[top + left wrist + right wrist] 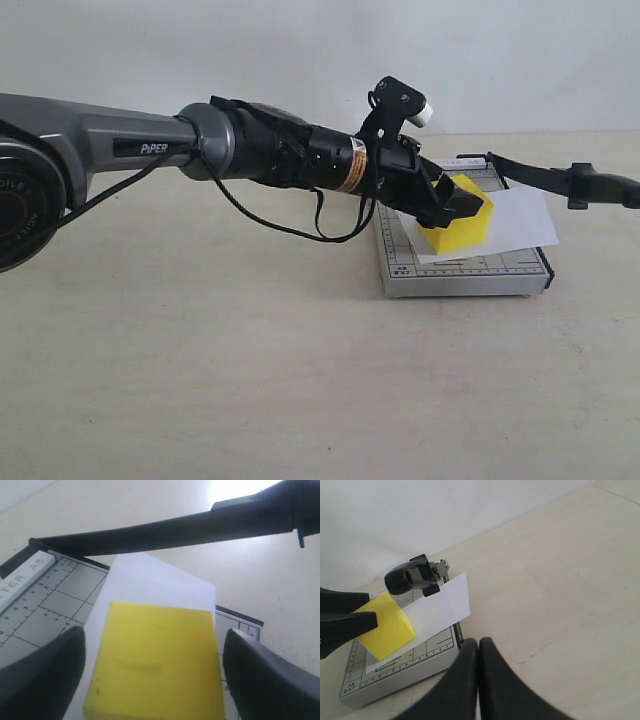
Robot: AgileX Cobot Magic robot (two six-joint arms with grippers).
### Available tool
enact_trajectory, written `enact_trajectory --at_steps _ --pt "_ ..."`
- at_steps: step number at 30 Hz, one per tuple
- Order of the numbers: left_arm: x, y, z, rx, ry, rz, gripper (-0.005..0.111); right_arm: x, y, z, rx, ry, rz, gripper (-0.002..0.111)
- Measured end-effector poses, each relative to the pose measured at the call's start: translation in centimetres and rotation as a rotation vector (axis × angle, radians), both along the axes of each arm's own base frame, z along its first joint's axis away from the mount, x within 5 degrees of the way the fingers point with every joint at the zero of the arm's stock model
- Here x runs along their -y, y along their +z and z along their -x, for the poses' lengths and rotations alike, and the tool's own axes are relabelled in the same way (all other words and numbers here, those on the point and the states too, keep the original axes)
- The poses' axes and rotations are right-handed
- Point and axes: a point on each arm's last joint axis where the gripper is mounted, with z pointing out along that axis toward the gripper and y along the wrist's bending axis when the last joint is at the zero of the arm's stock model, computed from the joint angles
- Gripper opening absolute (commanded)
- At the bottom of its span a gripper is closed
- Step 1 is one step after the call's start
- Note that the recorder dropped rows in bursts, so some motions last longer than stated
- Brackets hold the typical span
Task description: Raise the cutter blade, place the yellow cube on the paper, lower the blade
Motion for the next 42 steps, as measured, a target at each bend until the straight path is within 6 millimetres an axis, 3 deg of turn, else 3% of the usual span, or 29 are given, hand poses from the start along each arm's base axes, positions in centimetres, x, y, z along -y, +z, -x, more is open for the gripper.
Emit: enact_trajectory --at_steps 12,16,18,24,25,28,31,34,42 --pt "0.0 0.1 0.0 -0.007 0.004 0.002 0.075 0.0 0.0 0.0 0.0 0.0 0.0 0.0" --pt "-0.1 1.5 -0.1 0.01 0.008 0.012 0.074 0.0 0.0 0.0 0.0 0.0 0.0 0.0" --pt "-0.5 3.1 -0.2 0.011 0.025 0.019 0.066 0.0 0.0 0.0 0.0 0.0 0.0 0.0" --pt "-4.8 9.1 -2.5 -0.098 0.108 0.124 0.008 0.0 0.0 0.0 0.0 0.0 0.0 0.0" --pt "-5.8 9.9 -2.9 -0.126 0.098 0.144 0.005 0.0 0.0 0.0 0.0 0.0 0.0 0.0" --pt "-8.8 11.5 -3.5 -0.218 0.018 0.187 0.004 0.0 0.0 0.0 0.0 0.0 0.0 0.0" --pt "-11.2 11.9 -3.4 -0.342 -0.099 0.205 0.004 0.0 0.0 0.0 0.0 0.0 0.0 0.0" --pt "-13.0 11.8 -3.8 -0.439 -0.1 0.209 0.004 0.0 0.0 0.0 0.0 0.0 0.0 0.0" --pt "-14.0 12.3 -3.7 -0.496 -0.087 0.216 0.004 0.0 0.0 0.0 0.001 -0.002 0.001 0.0"
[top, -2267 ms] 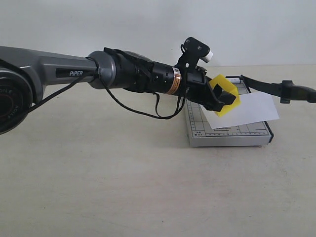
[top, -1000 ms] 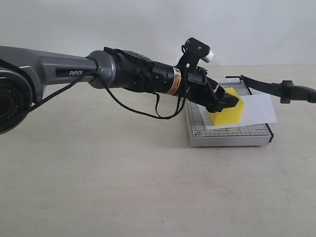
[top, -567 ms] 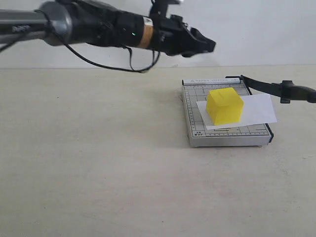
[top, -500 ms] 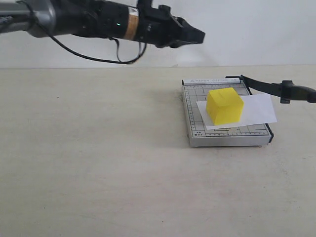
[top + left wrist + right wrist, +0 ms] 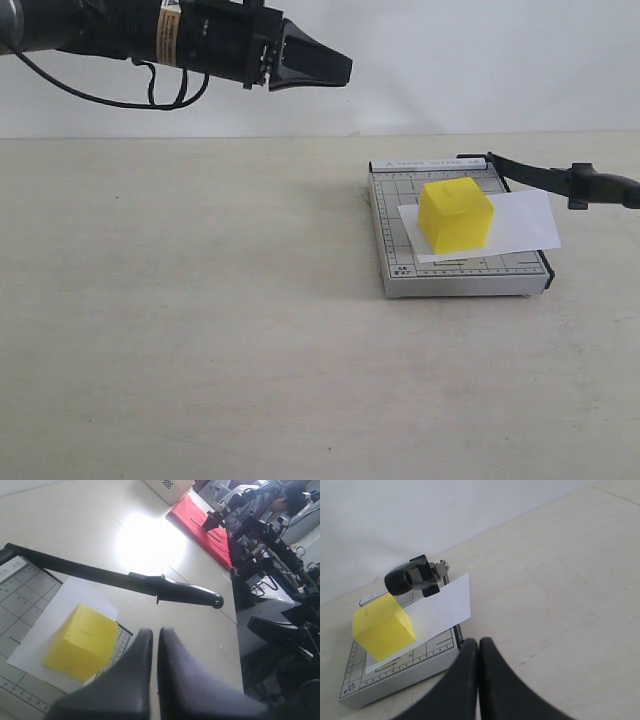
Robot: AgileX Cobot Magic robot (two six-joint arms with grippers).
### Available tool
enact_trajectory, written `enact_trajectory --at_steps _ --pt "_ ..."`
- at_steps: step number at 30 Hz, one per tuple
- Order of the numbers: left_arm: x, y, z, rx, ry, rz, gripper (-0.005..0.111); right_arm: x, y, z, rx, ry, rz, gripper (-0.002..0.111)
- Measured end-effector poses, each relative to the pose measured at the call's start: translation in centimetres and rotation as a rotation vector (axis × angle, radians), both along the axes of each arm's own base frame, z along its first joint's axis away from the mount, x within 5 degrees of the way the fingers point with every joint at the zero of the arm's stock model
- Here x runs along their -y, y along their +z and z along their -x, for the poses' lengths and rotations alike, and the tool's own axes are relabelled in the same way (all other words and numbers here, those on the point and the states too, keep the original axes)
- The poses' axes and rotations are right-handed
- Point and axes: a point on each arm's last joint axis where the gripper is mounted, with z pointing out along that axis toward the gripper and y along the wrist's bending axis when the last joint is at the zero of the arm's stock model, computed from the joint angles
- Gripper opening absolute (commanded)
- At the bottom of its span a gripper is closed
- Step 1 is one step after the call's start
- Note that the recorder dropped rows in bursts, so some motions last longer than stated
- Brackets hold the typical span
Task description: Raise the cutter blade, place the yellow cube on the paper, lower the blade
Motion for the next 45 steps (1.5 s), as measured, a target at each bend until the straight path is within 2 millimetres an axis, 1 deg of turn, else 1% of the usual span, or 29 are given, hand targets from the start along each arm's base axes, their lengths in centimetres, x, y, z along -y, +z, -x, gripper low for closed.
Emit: enact_trajectory --at_steps 5,8,14,26,27,29,31,33,35,38,39,41,42,45 --pt "0.5 0.6 0.1 -0.042 0.012 0.069 0.004 0.2 0.1 0.0 0.016 -0.024 0.008 0.0" --pt "0.9 1.6 0.1 -0.132 0.044 0.165 0.004 0.3 0.2 0.0 0.022 -0.034 0.012 0.0" --pt "0.9 3.1 -0.4 -0.227 0.091 0.331 0.004 0.3 0.2 0.0 0.022 -0.034 0.012 0.0" --pt "0.8 3.7 -0.6 -0.257 0.109 0.396 0.004 0.3 0.2 0.0 0.022 -0.034 0.012 0.0" --pt "0.9 3.7 -0.6 -0.254 0.107 0.399 0.004 0.3 0.2 0.0 0.022 -0.034 0.012 0.0" --pt "1.0 4.3 -0.1 -0.185 0.098 0.39 0.004 0.3 0.2 0.0 0.022 -0.034 0.012 0.0" --pt "1.5 5.5 1.2 -0.077 0.109 0.326 0.004 0.3 0.2 0.0 0.022 -0.034 0.012 0.0" --pt "2.3 7.4 3.2 0.037 0.143 0.248 0.004 0.3 0.2 0.0 0.022 -0.034 0.012 0.0" --pt "2.5 9.7 5.6 0.165 0.186 0.173 0.004 0.3 0.2 0.0 0.022 -0.034 0.012 0.0" --pt "1.7 13.6 10.5 0.344 0.271 0.112 0.004 0.3 0.2 0.0 0.022 -0.034 0.012 0.0" --pt "0.9 14.9 12.0 0.399 0.315 0.118 0.004 0.3 0.2 0.0 0.022 -0.034 0.012 0.0" --pt "-1.1 16.3 15.0 0.475 0.407 0.112 0.004 0.3 0.2 0.0 0.022 -0.034 0.012 0.0" --pt "-2.1 16.3 16.0 0.486 0.45 0.101 0.004 0.3 0.2 0.0 0.022 -0.034 0.012 0.0" --pt "-6.6 16.6 19.3 0.53 0.607 0.098 0.004 0.3 0.2 0.0 0.023 -0.034 0.012 0.0"
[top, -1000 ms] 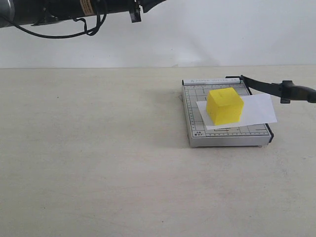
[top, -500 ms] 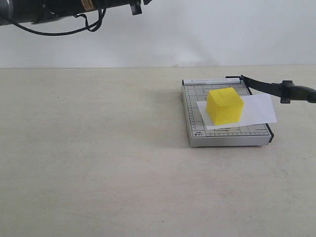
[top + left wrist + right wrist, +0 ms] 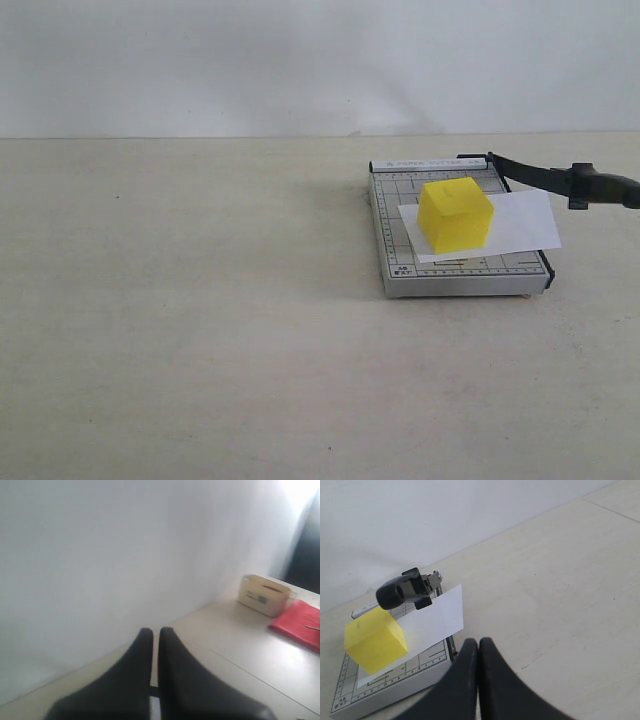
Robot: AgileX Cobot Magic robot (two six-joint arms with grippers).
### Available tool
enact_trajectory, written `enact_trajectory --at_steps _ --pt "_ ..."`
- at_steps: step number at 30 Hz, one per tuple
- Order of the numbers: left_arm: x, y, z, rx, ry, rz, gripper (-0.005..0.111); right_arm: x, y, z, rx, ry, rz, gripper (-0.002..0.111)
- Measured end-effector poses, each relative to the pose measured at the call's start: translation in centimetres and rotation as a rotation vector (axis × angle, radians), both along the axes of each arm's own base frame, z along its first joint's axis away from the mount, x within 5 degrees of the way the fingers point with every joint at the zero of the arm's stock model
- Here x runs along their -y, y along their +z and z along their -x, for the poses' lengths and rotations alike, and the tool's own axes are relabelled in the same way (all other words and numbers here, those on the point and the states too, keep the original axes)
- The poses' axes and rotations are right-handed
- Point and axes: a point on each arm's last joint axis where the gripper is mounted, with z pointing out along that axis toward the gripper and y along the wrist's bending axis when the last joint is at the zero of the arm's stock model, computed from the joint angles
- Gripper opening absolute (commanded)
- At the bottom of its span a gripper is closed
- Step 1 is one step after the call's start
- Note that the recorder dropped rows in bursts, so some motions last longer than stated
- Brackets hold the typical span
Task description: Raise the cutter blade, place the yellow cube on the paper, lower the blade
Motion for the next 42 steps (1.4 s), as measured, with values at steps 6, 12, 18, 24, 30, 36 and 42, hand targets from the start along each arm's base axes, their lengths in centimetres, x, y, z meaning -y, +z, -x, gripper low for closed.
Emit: enact_trajectory --at_steps 6,12,18,24,30,36,42 --pt "-8.0 -3.6 5.8 0.018 0.181 0.009 0.004 0.0 0.0 0.0 0.0 0.0 0.0 0.0" --pt "-12.6 -9.7 10.4 0.005 0.309 0.012 0.004 0.0 0.0 0.0 0.0 0.0 0.0 0.0" --pt "-15.1 -14.6 14.1 0.072 0.437 0.054 0.004 0.0 0.0 0.0 0.0 0.0 0.0 0.0" --pt "-16.3 -18.9 15.7 0.117 0.52 0.082 0.004 0.0 0.0 0.0 0.0 0.0 0.0 0.0" --pt "-16.3 -21.5 15.5 0.075 0.536 0.055 0.004 0.0 0.1 0.0 0.006 -0.001 0.0 0.0" --pt "-16.3 -21.9 15.4 0.065 0.538 0.05 0.004 0.0 0.1 0.0 0.007 -0.001 0.0 0.0" --pt "-16.3 -21.8 15.4 0.051 0.536 0.073 0.004 0.0 0.1 0.0 0.007 -0.002 0.0 0.0"
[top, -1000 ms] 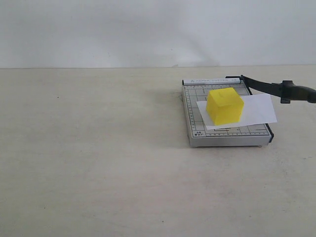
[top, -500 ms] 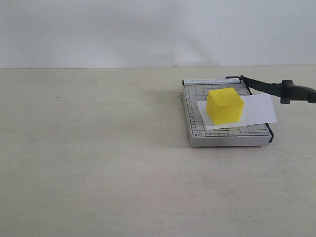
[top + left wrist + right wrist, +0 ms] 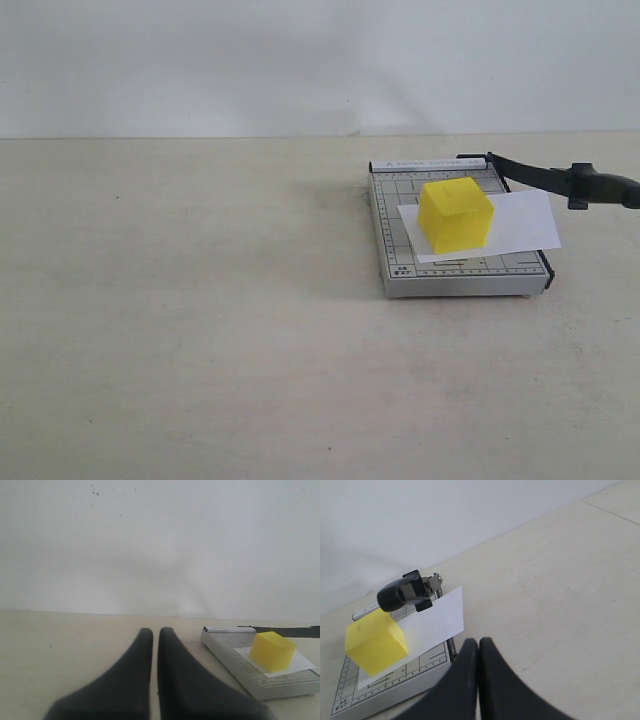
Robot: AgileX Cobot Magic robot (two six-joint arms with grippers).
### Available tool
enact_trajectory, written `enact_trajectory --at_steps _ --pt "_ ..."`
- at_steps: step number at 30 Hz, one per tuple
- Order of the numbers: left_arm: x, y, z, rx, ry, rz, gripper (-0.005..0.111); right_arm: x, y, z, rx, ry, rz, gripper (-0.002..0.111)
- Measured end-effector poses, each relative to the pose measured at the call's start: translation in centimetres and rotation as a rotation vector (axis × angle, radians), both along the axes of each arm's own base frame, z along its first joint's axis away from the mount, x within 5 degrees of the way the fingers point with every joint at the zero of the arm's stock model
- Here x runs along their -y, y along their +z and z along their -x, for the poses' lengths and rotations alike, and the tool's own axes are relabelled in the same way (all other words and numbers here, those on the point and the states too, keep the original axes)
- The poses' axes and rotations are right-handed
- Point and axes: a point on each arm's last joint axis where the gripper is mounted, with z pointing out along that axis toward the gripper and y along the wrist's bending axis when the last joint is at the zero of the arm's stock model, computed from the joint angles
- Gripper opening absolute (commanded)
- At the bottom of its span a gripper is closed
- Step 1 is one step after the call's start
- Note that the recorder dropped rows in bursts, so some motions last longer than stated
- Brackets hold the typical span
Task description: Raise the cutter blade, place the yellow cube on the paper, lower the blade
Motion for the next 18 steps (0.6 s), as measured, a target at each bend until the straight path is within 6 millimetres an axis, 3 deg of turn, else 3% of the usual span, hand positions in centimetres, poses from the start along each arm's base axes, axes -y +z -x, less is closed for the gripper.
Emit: enact_trajectory --at_steps 13,18 --pt "0.0 0.01 0.0 0.0 0.0 0.002 0.004 0.0 0.0 0.0 0.0 0.0 0.0 0.0" --pt "0.0 0.2 0.02 0.076 0.009 -0.111 0.004 0.0 0.0 0.0 0.0 0.0 0.0 0.0"
